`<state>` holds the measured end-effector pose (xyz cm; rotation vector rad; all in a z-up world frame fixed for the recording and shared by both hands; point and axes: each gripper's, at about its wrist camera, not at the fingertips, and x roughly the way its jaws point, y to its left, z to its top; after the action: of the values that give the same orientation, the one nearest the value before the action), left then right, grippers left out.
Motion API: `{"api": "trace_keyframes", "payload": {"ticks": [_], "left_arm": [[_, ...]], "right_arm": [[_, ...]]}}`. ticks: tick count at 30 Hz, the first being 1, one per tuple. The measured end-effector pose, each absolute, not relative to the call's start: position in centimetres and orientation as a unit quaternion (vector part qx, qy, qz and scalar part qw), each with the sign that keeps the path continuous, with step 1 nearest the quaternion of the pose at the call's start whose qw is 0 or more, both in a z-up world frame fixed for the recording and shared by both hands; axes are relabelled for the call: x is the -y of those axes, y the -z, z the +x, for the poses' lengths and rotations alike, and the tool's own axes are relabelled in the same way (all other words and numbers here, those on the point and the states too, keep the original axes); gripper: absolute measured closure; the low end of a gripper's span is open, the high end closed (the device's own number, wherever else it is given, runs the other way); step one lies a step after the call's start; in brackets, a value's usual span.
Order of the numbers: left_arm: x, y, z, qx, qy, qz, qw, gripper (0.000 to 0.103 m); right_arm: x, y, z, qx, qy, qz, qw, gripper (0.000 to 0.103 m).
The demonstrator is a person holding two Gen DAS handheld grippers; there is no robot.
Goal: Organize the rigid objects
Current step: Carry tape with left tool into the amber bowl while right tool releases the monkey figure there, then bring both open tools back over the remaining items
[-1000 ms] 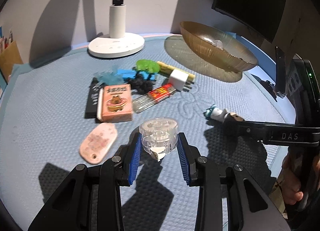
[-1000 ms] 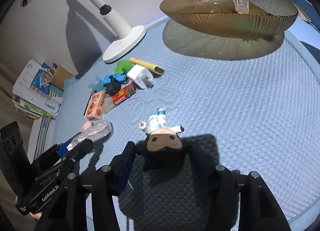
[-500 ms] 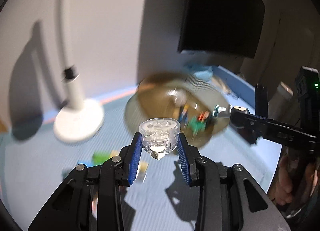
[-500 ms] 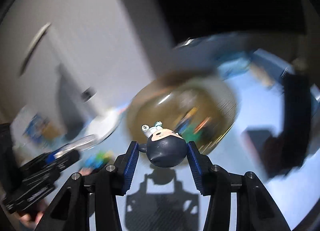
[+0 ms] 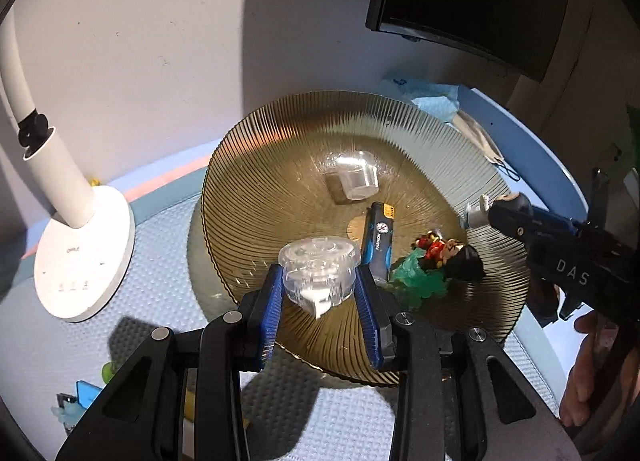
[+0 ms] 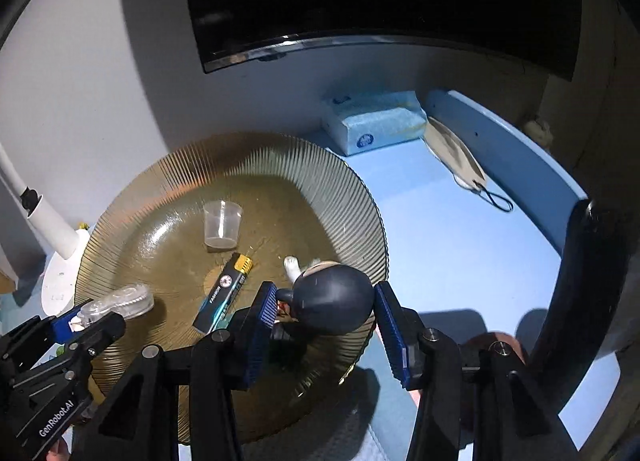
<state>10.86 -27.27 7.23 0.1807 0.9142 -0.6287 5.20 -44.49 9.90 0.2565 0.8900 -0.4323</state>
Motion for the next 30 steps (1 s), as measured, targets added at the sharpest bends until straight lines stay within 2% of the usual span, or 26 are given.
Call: {"api": "trace_keyframes", "payload": {"ticks": [1,5,7,8,15,19,22,27,30], "left_arm": [[27.2,-7.4,10.8,-0.435,0.297,0.084,0.846,0.055],[24.4,-9.8,10.0,-0.412,0.309,0.052,0.855,0.052],[22.6,-11.0,9.2,-0.397,0.31,0.04,0.863,0.032],[21.0,-11.8,8.3,-0.379,0.302,0.033,0.874,0.029],[11.5,-14.9,2.6,-0.327,0.255,0.008,0.91,0.028],[5.2,-14.5,1.1,-0.326,0.203,-0.018,0.923,0.028],[0.6,-12.1,0.7,-0.349,0.134,-0.014,0.928,0.028],[-4.0,-5.8,1.0,-0.396,0.046,0.009,0.917,0.028],[-4.9,-3.1,1.3,-0.408,0.038,0.001,0.912,0.028]], "right_arm": [[44.2,-9.9,5.4,-0.426,0.203,0.121,0.873,0.055],[43.7,-11.7,3.6,-0.395,0.195,0.136,0.887,0.046],[43.3,-12.8,2.3,-0.375,0.183,0.146,0.897,0.043],[42.9,-13.3,1.6,-0.365,0.177,0.15,0.901,0.042],[37.2,-15.6,-1.1,-0.359,0.082,0.156,0.917,0.039],[31.3,-15.2,-1.9,-0.37,0.005,0.139,0.919,0.037],[27.0,-13.3,-2.0,-0.387,-0.018,0.103,0.916,0.027],[21.5,-8.6,-1.2,-0.395,-0.032,0.027,0.918,0.027],[20.3,-6.4,-0.7,-0.406,-0.052,0.024,0.912,0.027]]}}
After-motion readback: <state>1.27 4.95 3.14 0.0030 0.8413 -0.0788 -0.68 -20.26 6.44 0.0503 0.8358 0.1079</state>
